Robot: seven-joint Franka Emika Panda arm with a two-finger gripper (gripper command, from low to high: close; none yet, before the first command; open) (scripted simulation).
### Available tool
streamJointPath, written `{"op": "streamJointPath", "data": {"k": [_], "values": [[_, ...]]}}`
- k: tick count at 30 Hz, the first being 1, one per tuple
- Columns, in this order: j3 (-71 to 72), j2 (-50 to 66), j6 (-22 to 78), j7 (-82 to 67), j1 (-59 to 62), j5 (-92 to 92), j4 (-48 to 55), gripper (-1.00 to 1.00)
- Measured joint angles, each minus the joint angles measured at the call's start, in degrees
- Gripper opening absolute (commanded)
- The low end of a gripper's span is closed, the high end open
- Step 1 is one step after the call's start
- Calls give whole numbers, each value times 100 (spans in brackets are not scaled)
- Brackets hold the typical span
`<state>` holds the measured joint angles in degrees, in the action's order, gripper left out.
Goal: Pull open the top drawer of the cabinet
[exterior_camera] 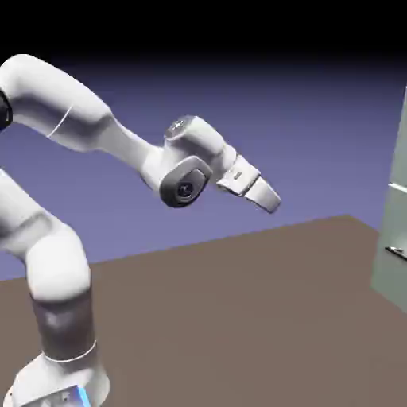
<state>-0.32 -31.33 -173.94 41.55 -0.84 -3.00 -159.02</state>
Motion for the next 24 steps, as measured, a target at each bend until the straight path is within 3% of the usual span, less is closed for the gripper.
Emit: {"op": "streamJointPath", "data": {"k": [24], "values": [[-642,2651,131,-1811,-296,-5980,3934,0]]}}
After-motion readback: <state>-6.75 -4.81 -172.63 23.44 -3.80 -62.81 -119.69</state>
